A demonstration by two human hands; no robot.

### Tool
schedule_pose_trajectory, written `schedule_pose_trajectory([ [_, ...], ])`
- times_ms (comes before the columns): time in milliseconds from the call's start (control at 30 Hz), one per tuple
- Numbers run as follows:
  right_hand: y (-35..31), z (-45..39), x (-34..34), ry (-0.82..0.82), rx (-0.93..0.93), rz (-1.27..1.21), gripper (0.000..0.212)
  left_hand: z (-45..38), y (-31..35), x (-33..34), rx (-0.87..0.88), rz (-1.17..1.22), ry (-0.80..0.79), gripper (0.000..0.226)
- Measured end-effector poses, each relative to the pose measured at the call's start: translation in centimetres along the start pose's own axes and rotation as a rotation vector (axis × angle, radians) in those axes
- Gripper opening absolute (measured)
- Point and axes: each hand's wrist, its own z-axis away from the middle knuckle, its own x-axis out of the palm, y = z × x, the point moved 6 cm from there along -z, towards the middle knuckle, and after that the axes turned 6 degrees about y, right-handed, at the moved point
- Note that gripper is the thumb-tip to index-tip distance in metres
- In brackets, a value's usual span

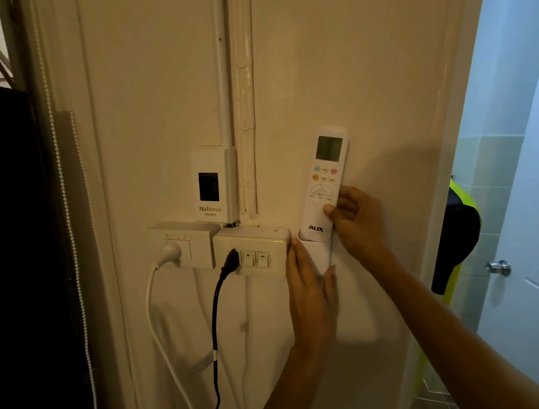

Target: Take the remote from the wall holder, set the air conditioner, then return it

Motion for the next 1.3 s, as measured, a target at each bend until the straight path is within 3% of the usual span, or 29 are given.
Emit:
schedule_pose_trajectory([
  [733, 1.2, 0.5, -0.3, -0.025, -0.018, 0.16, 0.034, 0.0, -0.3, 0.1, -0.007, 0.106, -0.05, 0.066],
  [1200, 1.6, 0.6, -0.6, -0.064, 0.05, 0.101, 0.033, 0.0, -0.3, 0.1, -0.053, 0.117, -0.082, 0.067],
  [1300, 1.3, 0.5, -1.4, -0.003, 0.093, 0.014, 0.029, 0.1, -0.4, 0.2, -0.053, 0.135, -0.045, 0.069],
])
